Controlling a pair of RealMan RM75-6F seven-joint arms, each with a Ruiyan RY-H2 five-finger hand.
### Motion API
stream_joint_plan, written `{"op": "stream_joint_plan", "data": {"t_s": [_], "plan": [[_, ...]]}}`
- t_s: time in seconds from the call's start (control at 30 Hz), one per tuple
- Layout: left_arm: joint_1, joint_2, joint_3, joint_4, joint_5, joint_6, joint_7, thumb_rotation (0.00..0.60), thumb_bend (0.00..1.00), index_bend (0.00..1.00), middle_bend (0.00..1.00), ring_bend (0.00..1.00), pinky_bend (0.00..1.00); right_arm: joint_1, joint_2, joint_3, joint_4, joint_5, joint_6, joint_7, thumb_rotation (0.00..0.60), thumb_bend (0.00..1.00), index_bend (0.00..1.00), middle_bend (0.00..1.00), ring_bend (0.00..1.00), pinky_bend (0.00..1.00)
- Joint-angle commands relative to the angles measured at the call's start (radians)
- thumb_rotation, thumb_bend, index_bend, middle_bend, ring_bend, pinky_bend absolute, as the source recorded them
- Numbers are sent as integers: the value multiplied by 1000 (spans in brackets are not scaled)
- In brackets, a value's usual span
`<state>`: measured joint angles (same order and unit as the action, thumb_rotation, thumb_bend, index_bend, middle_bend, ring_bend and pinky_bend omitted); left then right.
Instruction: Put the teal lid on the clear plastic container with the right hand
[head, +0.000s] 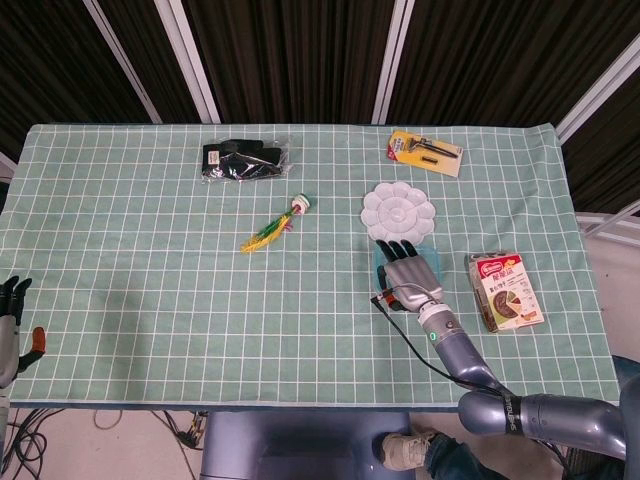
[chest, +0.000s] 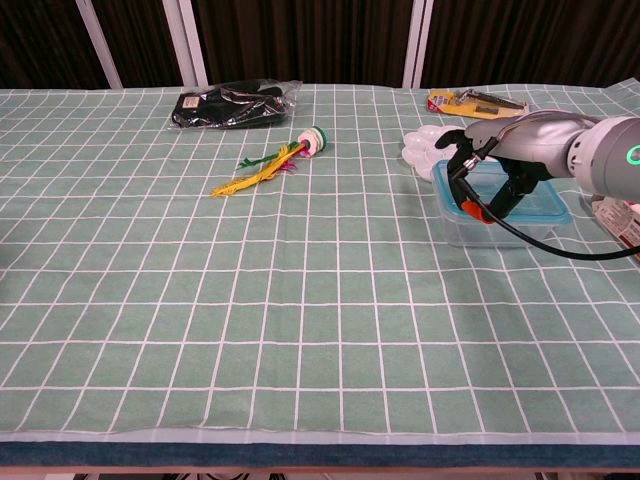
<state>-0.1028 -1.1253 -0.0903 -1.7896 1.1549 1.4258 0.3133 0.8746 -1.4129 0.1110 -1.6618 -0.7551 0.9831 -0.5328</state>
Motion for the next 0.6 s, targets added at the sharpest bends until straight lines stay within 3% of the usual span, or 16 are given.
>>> {"op": "stream_joint_plan", "data": {"t_s": [0.03, 0.6], "plan": [[0, -1, 0, 0, 0, 1, 0, 600, 525, 61, 0, 0, 0, -1, 3, 4, 1, 4, -2, 1, 600, 522, 628, 25, 0, 0], [-1, 0, -1, -1, -6, -1, 2, 600, 525, 61, 0, 0, 0, -3, 9, 2, 12, 15, -42, 18, 600, 522, 627, 23, 0, 0]]}}
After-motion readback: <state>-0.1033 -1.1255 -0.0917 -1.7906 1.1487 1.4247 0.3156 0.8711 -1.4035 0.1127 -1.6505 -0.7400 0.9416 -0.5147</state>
